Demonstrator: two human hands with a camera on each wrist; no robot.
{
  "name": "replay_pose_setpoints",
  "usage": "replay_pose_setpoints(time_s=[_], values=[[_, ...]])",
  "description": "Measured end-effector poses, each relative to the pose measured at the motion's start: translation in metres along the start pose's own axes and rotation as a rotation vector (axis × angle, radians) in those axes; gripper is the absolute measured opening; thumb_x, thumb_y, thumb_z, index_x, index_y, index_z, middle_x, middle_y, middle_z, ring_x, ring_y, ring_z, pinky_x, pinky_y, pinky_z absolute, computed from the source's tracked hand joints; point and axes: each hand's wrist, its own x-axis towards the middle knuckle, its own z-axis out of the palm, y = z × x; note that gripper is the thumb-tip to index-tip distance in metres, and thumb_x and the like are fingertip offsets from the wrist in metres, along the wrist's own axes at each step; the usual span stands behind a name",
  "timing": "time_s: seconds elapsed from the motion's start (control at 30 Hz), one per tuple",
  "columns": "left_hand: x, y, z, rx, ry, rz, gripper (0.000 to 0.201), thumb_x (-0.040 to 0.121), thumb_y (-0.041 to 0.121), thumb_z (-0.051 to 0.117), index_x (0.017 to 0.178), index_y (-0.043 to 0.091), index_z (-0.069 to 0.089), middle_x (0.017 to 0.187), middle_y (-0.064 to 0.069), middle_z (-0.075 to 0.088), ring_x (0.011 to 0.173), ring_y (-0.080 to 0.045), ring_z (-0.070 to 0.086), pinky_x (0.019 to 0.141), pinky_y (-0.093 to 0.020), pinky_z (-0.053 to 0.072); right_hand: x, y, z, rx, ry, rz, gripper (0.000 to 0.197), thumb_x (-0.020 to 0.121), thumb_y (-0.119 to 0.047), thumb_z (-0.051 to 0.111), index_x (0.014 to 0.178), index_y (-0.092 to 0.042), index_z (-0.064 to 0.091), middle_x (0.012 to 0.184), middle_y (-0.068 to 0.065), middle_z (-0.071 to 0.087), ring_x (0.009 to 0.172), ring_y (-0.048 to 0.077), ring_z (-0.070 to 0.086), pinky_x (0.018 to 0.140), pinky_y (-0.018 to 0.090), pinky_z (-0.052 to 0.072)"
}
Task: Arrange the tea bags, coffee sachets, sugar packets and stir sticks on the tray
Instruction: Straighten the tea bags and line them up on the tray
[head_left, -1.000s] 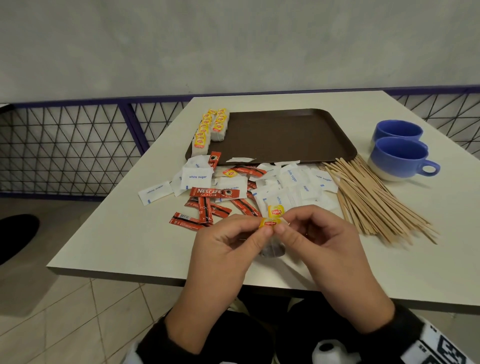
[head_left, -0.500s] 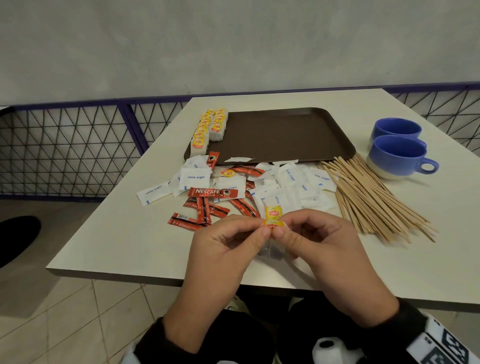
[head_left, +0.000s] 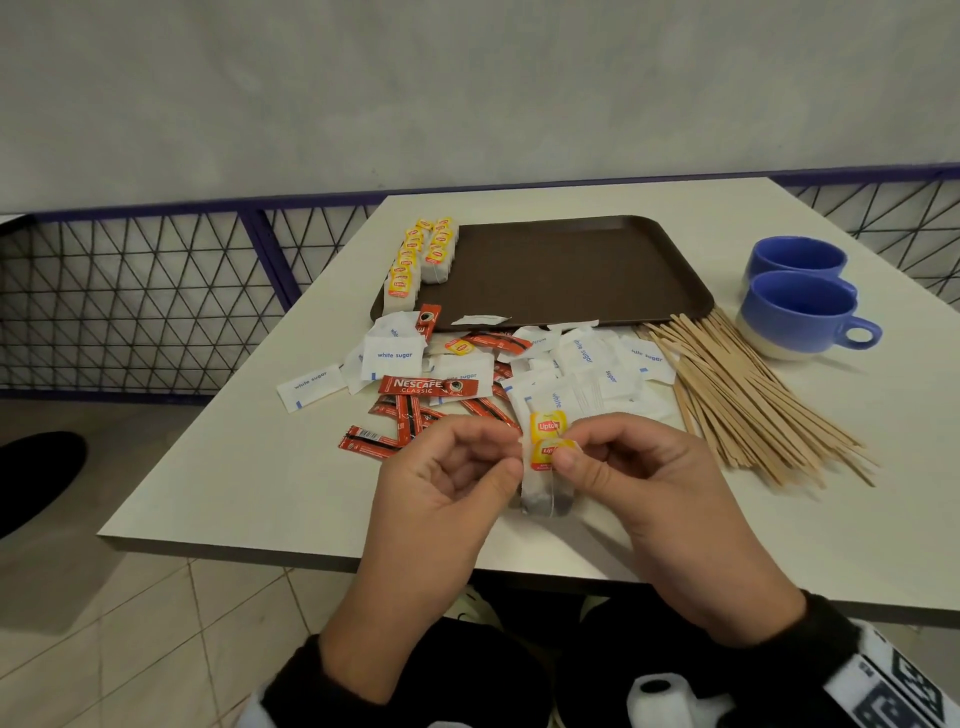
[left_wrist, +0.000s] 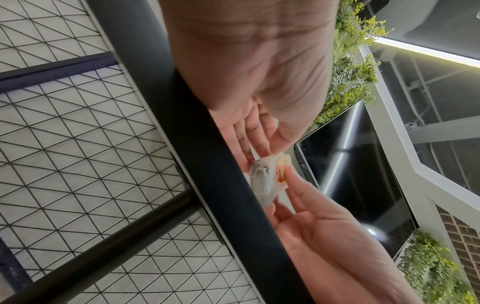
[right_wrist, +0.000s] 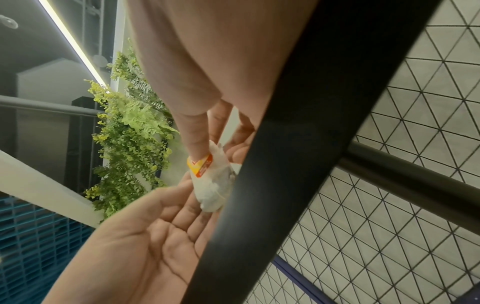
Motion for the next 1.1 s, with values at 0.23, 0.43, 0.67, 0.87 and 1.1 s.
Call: replay_pose_setpoints(time_s=[0.23, 0.43, 0.67, 0.87, 1.1], values=[[0.0035, 0.0065, 0.002, -0.014, -0.078, -0.12, 0.038, 0.081, 0.027, 0.069, 0.116, 0.014, 0.072, 0.099, -0.001, 0.078, 0.096, -0.015, 0.074, 0.086, -0.032, 0.06, -0.0034, -0.0038, 0.0027, -0.056, -0.041, -0.012, 0.006, 0.083, 0.0, 0.075, 0.085, -0.005, 0.078, 0.068, 0.007, 0.071, 0.063, 0.011, 0.063, 0.064, 0.017, 0.05], [0.0047, 0.0048, 0.0003, -0.039, -0.089, -0.126, 0.031, 0.084, 0.006, 0.074, 0.114, 0.01, 0.072, 0.096, -0.006, 0.079, 0.092, -0.018, 0.076, 0.08, -0.023, 0.058, -0.004, -0.0015, 0.0038, -0.072, -0.026, -0.028, 0.009, 0.084, 0.001, 0.075, 0.089, -0.006, 0.078, 0.072, 0.012, 0.072, 0.066, 0.016, 0.065, 0.064, 0.021, 0.053], [0.0048, 0.0045, -0.0011, -0.07, -0.036, -0.105, 0.028, 0.081, 0.004, 0.075, 0.108, 0.009, 0.073, 0.091, -0.009, 0.078, 0.088, -0.019, 0.076, 0.077, -0.023, 0.059, -0.0037, 0.0018, 0.0039, -0.098, 0.072, -0.003, 0.037, 0.075, -0.009, 0.081, 0.11, -0.017, 0.074, 0.082, 0.012, 0.07, 0.074, 0.025, 0.065, 0.069, 0.033, 0.059], [0.003, 0.006, -0.0013, -0.088, -0.003, -0.097, 0.031, 0.074, 0.013, 0.077, 0.105, 0.009, 0.073, 0.09, -0.007, 0.079, 0.087, -0.019, 0.076, 0.075, -0.023, 0.059, -0.0047, -0.0032, 0.0056, -0.175, 0.026, -0.005, 0.008, 0.083, -0.012, 0.078, 0.09, -0.015, 0.081, 0.079, 0.01, 0.075, 0.07, 0.016, 0.065, 0.064, 0.02, 0.052], [0.0013, 0.0055, -0.0022, -0.06, 0.001, -0.089, 0.02, 0.078, 0.007, 0.078, 0.098, 0.008, 0.076, 0.089, -0.005, 0.079, 0.084, -0.017, 0.076, 0.073, -0.023, 0.059, -0.0057, -0.0075, 0.008, -0.219, 0.021, 0.022, 0.008, 0.084, -0.016, 0.077, 0.089, -0.019, 0.082, 0.075, 0.008, 0.075, 0.064, 0.012, 0.061, 0.06, 0.019, 0.049]])
